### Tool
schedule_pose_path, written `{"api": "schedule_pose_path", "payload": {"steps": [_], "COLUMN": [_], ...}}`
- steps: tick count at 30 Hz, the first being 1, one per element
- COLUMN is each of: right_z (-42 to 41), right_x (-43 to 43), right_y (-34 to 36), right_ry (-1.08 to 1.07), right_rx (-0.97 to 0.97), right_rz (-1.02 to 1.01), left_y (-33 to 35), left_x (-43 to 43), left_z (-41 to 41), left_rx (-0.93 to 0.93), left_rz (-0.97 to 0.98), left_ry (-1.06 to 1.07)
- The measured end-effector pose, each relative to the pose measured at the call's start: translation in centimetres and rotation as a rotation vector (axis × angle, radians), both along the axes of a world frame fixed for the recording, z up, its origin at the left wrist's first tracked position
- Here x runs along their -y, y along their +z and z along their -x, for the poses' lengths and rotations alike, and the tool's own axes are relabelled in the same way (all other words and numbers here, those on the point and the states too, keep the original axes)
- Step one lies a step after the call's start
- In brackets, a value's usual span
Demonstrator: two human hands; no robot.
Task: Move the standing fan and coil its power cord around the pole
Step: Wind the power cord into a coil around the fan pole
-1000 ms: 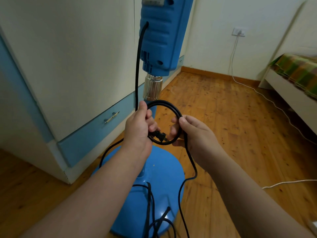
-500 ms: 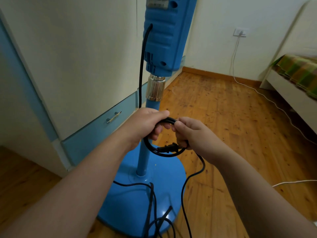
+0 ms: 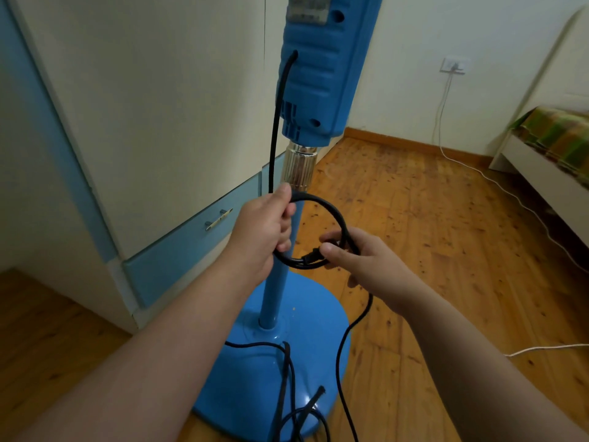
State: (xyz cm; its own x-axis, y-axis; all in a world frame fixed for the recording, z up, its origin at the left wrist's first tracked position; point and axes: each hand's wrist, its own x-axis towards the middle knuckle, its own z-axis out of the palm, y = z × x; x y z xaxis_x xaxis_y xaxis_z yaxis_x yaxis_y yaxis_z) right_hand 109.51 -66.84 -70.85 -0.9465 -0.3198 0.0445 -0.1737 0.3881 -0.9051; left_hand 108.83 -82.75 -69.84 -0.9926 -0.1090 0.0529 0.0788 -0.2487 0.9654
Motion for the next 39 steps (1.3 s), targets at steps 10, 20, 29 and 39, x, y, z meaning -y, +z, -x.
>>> {"api": "schedule_pose_path", "payload": {"steps": [10, 20, 29, 39], "right_z": [0.3, 0.9, 1.0, 0.7], "right_x": [1.5, 1.9, 1.9, 1.5], "right_y": [-0.1, -0.3, 0.2, 1.0], "right_ry": [-0.065, -0.026, 0.050, -0.016], "right_rx": [0.114, -0.004, -0.155, -0.094], "right_rz": [0.391, 0.100, -0.311, -0.065], "left_y": [-0.9, -0.4, 0.1, -0.5], "left_x": [0.3, 1.9, 2.5, 1.4], "left_z": [0.4, 0.9, 0.1, 0.3], "left_rx": [-0.013, 0.058, -0.234, -0.394], "left_rz": [-0.182, 0.190, 0.748, 0.762], "left_ry": [-0.004, -0.081, -0.216, -0.042]}}
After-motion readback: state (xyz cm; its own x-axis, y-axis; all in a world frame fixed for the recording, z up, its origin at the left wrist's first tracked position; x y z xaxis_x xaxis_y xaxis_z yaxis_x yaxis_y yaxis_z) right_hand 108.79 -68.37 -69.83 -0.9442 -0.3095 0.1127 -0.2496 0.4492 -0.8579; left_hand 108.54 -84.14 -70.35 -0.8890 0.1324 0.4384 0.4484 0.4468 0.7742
